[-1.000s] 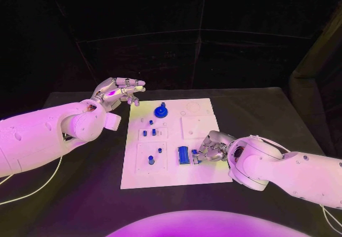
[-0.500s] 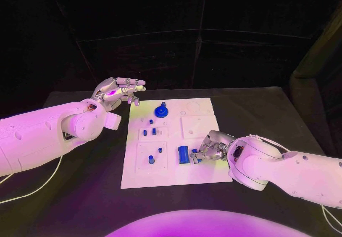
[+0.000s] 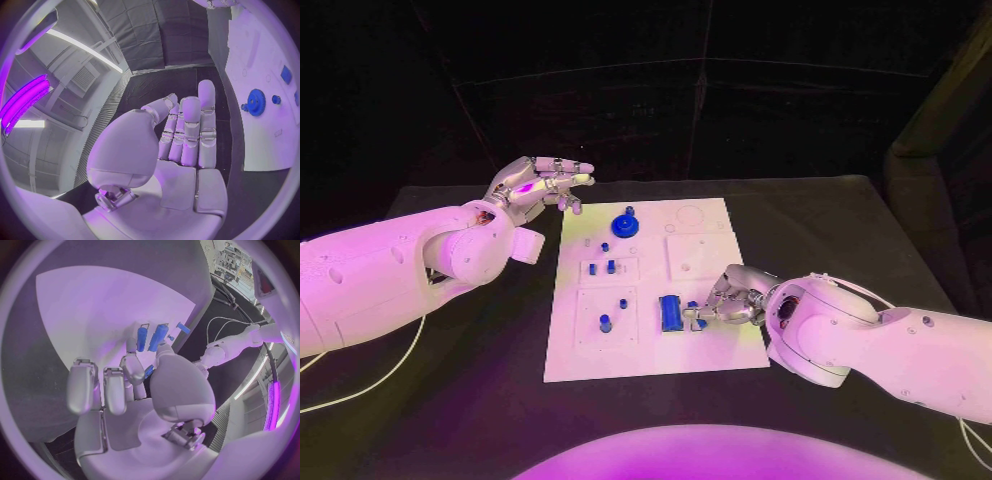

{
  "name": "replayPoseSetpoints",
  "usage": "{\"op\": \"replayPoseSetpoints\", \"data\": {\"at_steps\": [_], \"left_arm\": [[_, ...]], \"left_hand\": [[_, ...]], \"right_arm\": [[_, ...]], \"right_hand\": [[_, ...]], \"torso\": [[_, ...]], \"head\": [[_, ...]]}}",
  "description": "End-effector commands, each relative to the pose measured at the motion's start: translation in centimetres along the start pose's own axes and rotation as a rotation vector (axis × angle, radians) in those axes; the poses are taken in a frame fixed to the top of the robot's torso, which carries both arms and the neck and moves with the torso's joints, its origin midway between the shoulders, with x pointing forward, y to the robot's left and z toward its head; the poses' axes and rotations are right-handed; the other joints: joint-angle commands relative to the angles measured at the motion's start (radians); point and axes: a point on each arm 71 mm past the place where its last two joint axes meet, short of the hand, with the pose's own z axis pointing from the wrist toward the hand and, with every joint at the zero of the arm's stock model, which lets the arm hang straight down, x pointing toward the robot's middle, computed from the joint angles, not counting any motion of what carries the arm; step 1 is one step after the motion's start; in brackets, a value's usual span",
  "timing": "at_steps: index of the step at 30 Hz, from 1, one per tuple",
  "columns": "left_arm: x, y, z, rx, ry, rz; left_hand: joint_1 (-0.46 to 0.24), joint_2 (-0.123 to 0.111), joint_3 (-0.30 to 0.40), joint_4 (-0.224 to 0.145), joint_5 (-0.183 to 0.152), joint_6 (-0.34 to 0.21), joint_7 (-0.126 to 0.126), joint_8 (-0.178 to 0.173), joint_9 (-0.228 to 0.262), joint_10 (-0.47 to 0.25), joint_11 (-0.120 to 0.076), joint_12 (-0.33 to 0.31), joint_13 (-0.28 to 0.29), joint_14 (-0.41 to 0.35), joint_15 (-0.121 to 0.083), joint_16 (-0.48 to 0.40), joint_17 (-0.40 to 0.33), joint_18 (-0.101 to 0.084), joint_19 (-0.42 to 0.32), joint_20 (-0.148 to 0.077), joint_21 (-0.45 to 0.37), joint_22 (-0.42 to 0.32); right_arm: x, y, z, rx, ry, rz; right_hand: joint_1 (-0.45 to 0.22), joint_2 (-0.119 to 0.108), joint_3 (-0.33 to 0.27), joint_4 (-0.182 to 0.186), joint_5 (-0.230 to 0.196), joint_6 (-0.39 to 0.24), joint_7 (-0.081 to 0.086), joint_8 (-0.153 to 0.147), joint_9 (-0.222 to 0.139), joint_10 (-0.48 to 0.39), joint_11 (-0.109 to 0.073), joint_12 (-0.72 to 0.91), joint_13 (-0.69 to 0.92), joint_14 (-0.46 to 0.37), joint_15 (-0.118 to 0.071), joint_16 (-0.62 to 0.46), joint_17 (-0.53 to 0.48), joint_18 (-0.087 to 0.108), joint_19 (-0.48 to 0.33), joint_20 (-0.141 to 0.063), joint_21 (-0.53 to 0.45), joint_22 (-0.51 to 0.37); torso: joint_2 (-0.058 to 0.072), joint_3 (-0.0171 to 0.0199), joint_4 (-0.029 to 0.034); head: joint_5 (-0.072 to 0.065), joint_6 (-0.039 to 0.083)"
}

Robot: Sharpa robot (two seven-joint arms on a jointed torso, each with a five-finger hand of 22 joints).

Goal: Assemble the parts on the task board

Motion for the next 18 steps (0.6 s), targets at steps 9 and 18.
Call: {"op": "replayPoseSetpoints", "data": {"at_steps": [9,18], "left_arm": [[0.18,-0.08,0.12,0.002,0.015,-0.009],[0.15,-0.05,0.12,0.001,0.014,-0.008]], "left_hand": [[-0.014,0.000,0.002,-0.001,0.005,-0.007,0.001,0.006,-0.001,-0.009,-0.001,0.007,-0.001,-0.010,0.000,-0.006,-0.003,0.013,-0.008,0.001,-0.006,-0.002],[-0.014,0.000,0.002,-0.001,0.005,-0.007,0.001,0.006,-0.001,-0.009,-0.001,0.007,-0.001,-0.010,0.000,-0.006,-0.003,0.013,-0.008,0.001,-0.006,-0.002]], "right_arm": [[-0.24,0.12,-0.46,-0.025,-0.017,-0.011],[-0.11,0.15,-0.63,-0.031,0.002,-0.020]], "right_hand": [[0.004,0.033,-0.012,-0.002,0.041,-0.001,-0.002,0.005,0.006,0.009,-0.003,-0.003,0.002,0.081,-0.007,0.004,0.153,-0.011,0.016,-0.003,0.005,0.003],[0.017,0.049,-0.020,-0.004,0.071,0.002,-0.004,0.008,0.010,0.012,-0.005,0.003,0.007,0.083,-0.008,0.008,0.160,-0.012,0.020,-0.004,0.010,0.012]], "torso": [[-0.001,-0.0009,0.0022],[0.000,-0.0011,-0.0012]], "head": [[-0.001,0.002],[-0.002,0.004]]}}
